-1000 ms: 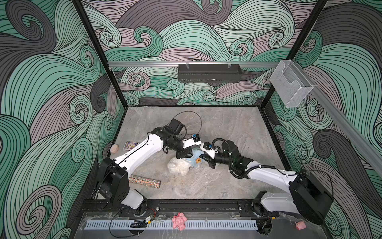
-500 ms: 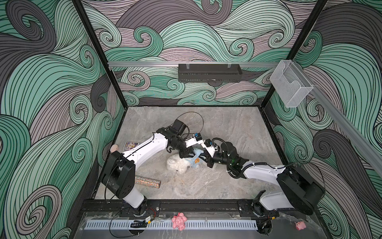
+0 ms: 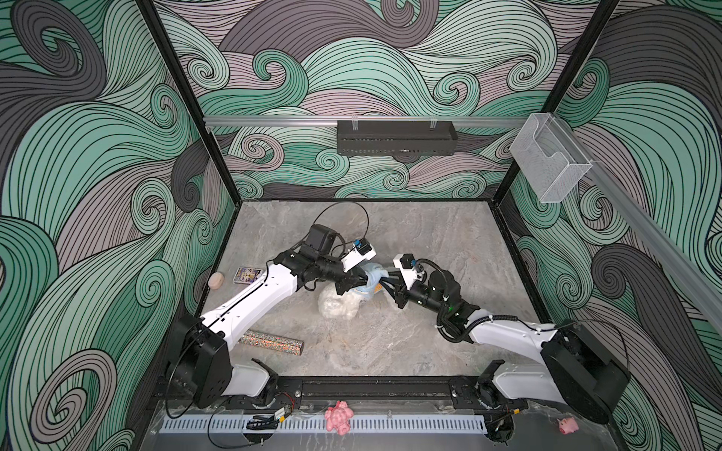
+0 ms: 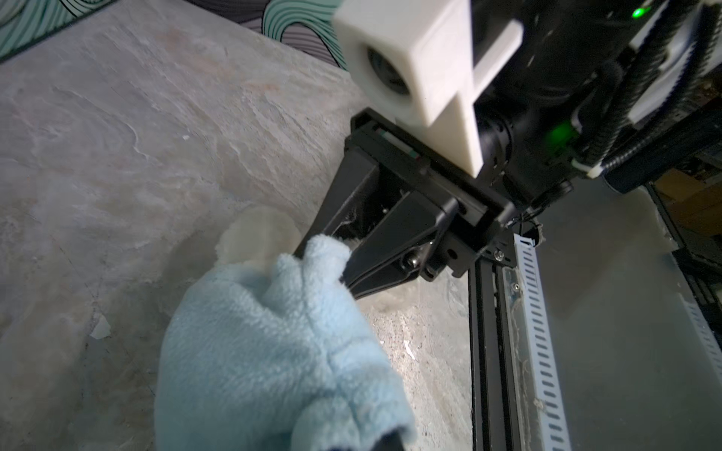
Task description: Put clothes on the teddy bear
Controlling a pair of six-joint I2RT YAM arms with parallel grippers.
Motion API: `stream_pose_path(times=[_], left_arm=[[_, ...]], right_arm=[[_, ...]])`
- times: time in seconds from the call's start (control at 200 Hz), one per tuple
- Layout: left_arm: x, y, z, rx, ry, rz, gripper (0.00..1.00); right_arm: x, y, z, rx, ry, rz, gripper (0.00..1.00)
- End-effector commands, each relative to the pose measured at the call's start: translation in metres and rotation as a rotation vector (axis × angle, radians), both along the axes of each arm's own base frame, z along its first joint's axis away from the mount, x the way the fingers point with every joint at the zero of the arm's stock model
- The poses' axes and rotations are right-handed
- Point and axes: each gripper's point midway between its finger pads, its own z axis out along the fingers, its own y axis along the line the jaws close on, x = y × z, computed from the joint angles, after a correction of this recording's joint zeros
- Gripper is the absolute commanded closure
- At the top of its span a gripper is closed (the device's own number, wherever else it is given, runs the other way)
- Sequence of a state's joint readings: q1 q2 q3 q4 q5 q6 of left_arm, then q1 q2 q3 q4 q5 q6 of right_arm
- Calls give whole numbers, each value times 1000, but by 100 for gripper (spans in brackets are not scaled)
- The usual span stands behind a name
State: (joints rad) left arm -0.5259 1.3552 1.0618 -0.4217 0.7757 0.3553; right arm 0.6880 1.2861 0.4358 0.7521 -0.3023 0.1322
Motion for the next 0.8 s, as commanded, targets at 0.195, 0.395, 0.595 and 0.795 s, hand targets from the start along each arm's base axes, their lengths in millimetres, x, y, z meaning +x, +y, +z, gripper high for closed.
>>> stream_pose_path(times=[0.195, 0.395, 0.595, 0.795], left_arm=[[10, 12, 30, -123, -22, 76, 100], [12, 19, 22, -68, -64, 93, 100], [20, 24, 40, -175, -42, 172, 100], [15, 30, 36, -190, -31, 163, 100]], right_arm=[[3, -28, -29, 15, 167, -102, 91], [0, -24, -25, 39, 172, -73, 96], [7, -31, -37, 21, 212, -110, 100], [5, -22, -31, 29, 198, -54, 100]])
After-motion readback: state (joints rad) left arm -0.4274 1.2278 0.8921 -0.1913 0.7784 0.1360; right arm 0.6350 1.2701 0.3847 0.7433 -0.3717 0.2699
